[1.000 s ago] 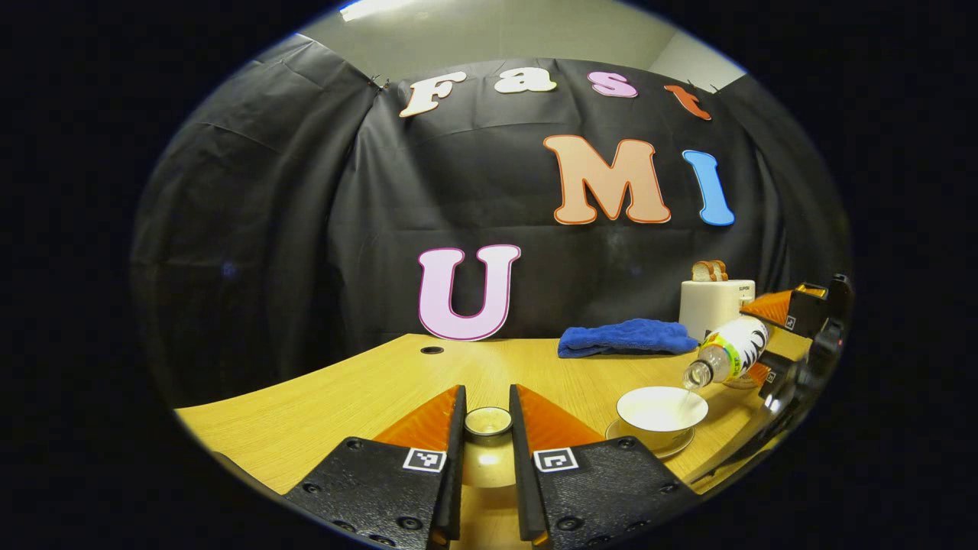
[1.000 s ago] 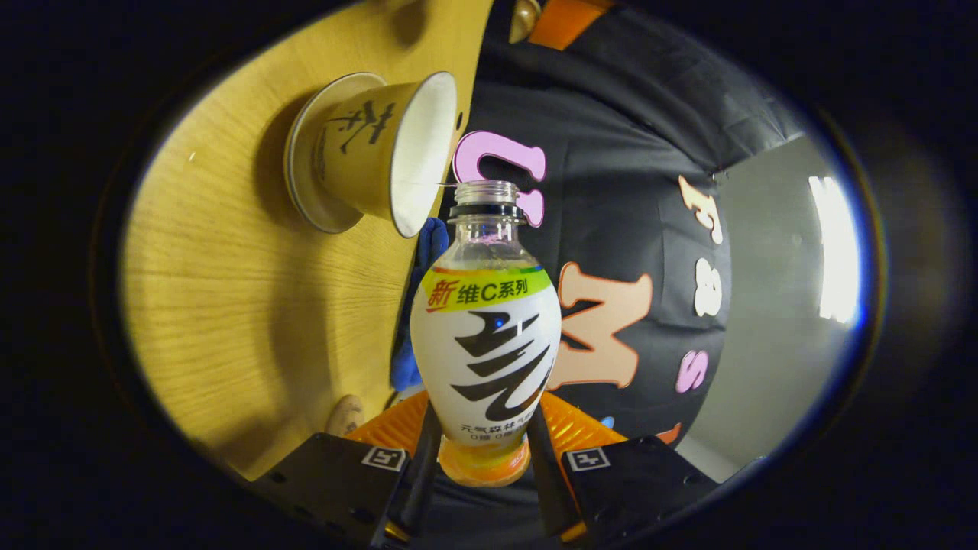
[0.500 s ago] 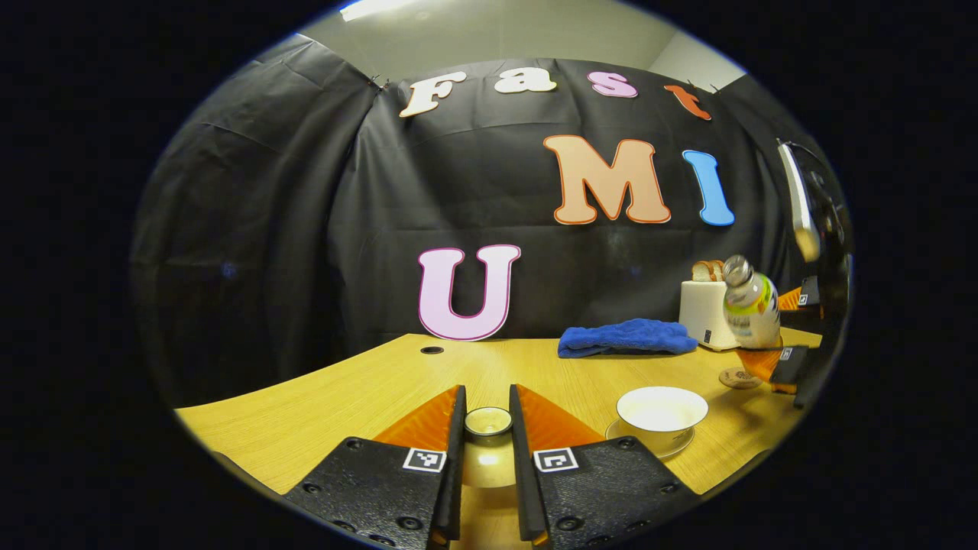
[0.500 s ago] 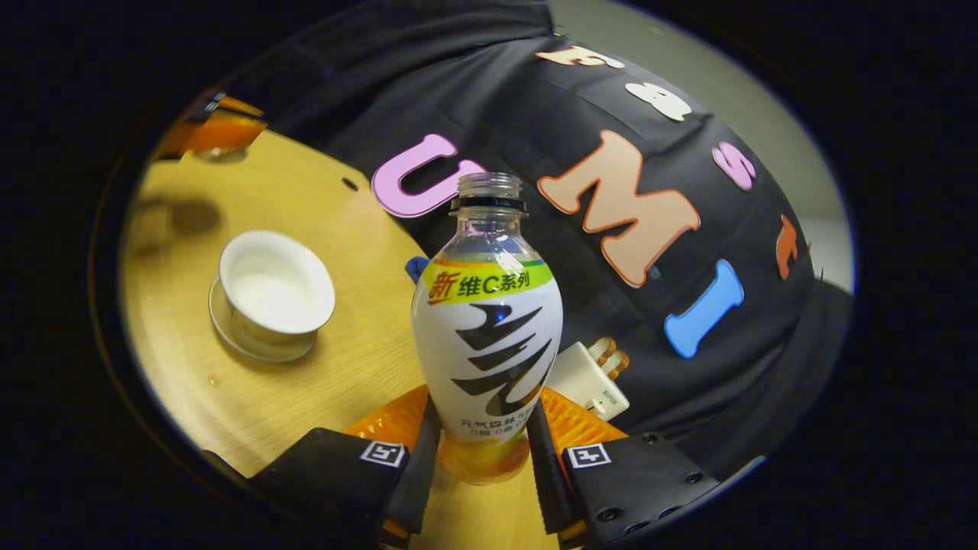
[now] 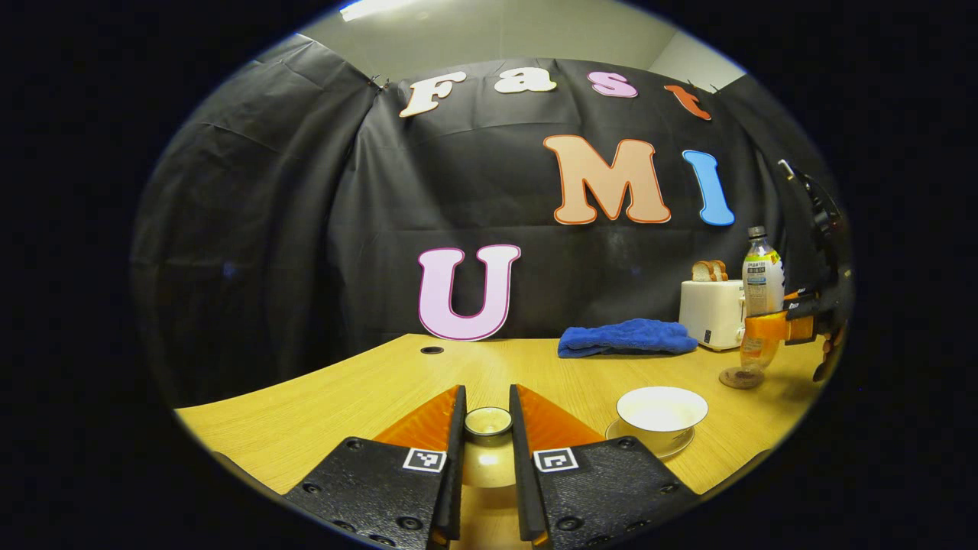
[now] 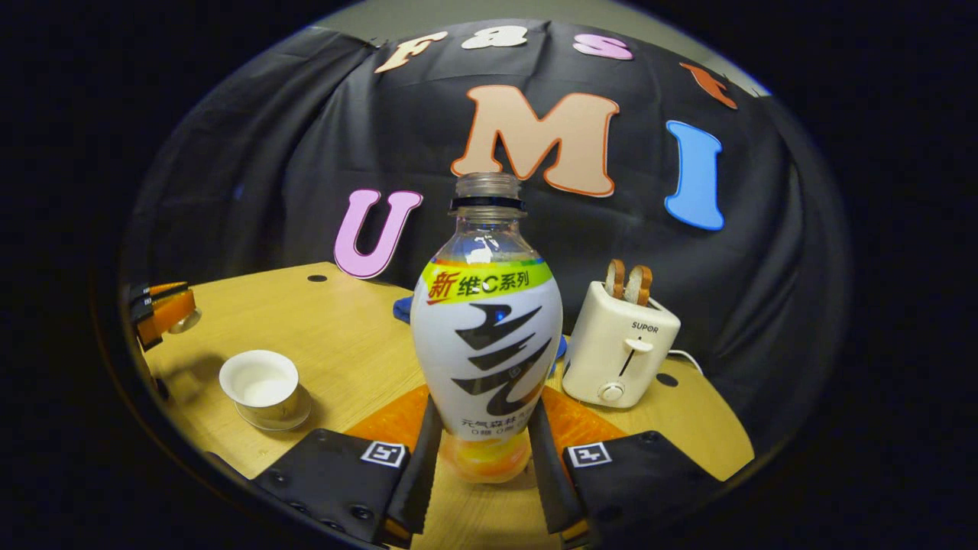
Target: Open the teacup lid with one hand, grasp the water bottle and pour water into the teacup with the other hand; after pouring, place the water bottle on the coaster and then close the teacup lid.
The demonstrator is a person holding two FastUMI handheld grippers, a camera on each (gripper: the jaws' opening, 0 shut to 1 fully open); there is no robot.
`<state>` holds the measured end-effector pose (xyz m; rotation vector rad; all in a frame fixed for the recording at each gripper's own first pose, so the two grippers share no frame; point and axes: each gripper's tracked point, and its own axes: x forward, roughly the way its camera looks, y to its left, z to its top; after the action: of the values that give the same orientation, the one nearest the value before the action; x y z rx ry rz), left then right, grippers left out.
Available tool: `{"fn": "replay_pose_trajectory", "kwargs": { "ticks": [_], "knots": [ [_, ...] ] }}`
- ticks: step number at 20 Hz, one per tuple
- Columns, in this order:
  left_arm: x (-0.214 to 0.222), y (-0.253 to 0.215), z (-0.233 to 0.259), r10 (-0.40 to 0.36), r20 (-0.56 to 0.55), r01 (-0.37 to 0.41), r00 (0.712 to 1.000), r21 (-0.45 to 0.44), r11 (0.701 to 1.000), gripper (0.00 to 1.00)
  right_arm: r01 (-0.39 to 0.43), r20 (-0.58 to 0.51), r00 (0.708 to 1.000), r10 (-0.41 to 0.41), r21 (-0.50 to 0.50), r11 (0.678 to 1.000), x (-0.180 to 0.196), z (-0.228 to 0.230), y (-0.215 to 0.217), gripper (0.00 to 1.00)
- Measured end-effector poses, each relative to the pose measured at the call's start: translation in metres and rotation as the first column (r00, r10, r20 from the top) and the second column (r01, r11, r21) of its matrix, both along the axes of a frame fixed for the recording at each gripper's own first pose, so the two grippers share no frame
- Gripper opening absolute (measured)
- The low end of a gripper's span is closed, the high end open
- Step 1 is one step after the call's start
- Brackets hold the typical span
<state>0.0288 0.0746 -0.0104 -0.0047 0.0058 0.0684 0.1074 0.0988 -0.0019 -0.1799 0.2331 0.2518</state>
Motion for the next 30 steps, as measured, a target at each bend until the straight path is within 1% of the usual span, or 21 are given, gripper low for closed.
{"fn": "replay_pose_trajectory", "kwargs": {
  "ticks": [1, 2, 4, 7, 8, 9, 10, 13, 16, 19, 21, 22, 25, 27, 30],
  "knots": [
    [0.0, 0.0, 0.001, 0.0, 0.0, 0.0, 1.0, 0.0, 1.0, 0.27, 0.015, -0.005, 1.0, -0.015, 0.04, 0.999, 0.006, -0.002, -0.006, 0.62],
    [0.0, 0.0, 0.0, 0.0, 0.0, 0.0, 1.0, 0.0, 1.0, 0.27, 0.036, -0.011, 0.999, -0.036, 0.061, 0.997, 0.012, -0.005, -0.014, 0.63],
    [0.0, 0.0, 0.0, 0.0, 0.0, 0.0, 1.0, 0.0, 1.0, 0.27, 0.067, -0.036, 0.997, -0.065, 0.067, 0.995, 0.019, -0.016, -0.028, 0.61],
    [0.0, 0.0, 0.0, 0.0, 0.0, 0.0, 1.0, 0.0, 1.0, 0.27, 0.077, -0.044, 0.996, -0.073, 0.112, 0.991, 0.024, -0.021, -0.035, 0.63],
    [0.0, 0.0, 0.0, 0.0, 0.0, 0.0, 1.0, 0.0, 1.0, 0.27, 0.082, -0.048, 0.996, -0.077, 0.123, 0.989, 0.026, -0.022, -0.036, 0.6],
    [0.0, 0.0, 0.0, 0.0, 0.0, 0.0, 1.0, 0.0, 1.0, 0.27, 0.086, -0.056, 0.995, -0.08, 0.128, 0.988, 0.028, -0.026, -0.037, 0.63],
    [0.0, 0.0, 0.0, 0.0, 0.0, 0.0, 1.0, 0.0, 1.0, 0.27, 0.087, -0.063, 0.995, -0.079, 0.13, 0.988, 0.029, -0.03, -0.038, 0.61],
    [0.0, 0.0, 0.0, 0.0, 0.0, 0.0, 1.0, 0.0, 1.0, 0.27, 0.078, -0.068, 0.995, -0.07, 0.122, 0.99, 0.027, -0.034, -0.036, 0.63],
    [0.0, 0.0, 0.0, 0.0, 0.0, 0.0, 1.0, 0.0, 1.0, 0.27, 0.069, -0.048, 0.997, -0.064, 0.105, 0.992, 0.026, -0.033, -0.036, 0.65],
    [0.0, 0.0, 0.0, 0.0, 0.0, 0.0, 1.0, 0.0, 1.0, 0.27, 0.056, -0.051, 0.997, -0.051, 0.113, 0.992, 0.024, -0.033, -0.034, 0.77],
    [0.0, 0.0, 0.0, 0.0, 0.0, 0.0, 1.0, 0.0, 1.0, 0.27, 0.056, -0.056, 0.997, -0.05, 0.12, 0.991, 0.024, -0.036, -0.035, 0.7],
    [0.0, 0.0, 0.0, 0.0, 0.0, 0.0, 1.0, -0.001, 1.0, 0.27, 0.053, -0.062, 0.997, -0.046, 0.125, 0.991, 0.022, -0.039, -0.035, 0.79],
    [0.0, 0.0, -0.001, 0.0, 0.0, 0.0, 1.0, 0.0, 1.0, 0.27, 0.047, -0.073, 0.997, -0.038, 0.126, 0.991, 0.018, -0.046, -0.038, 0.93],
    [-0.001, 0.0, 0.0, 0.0, 0.0, 0.0, 1.0, -0.001, 1.0, 0.27, 0.043, -0.06, 0.998, -0.035, 0.131, 0.99, 0.016, -0.044, -0.039, 0.9],
    [0.0, 0.0, -0.001, 0.0, -0.001, 0.0, 1.0, -0.001, 1.0, 0.27, 0.046, -0.037, 0.998, -0.042, 0.132, 0.99, 0.008, -0.038, -0.042, 0.9]
  ]
}}
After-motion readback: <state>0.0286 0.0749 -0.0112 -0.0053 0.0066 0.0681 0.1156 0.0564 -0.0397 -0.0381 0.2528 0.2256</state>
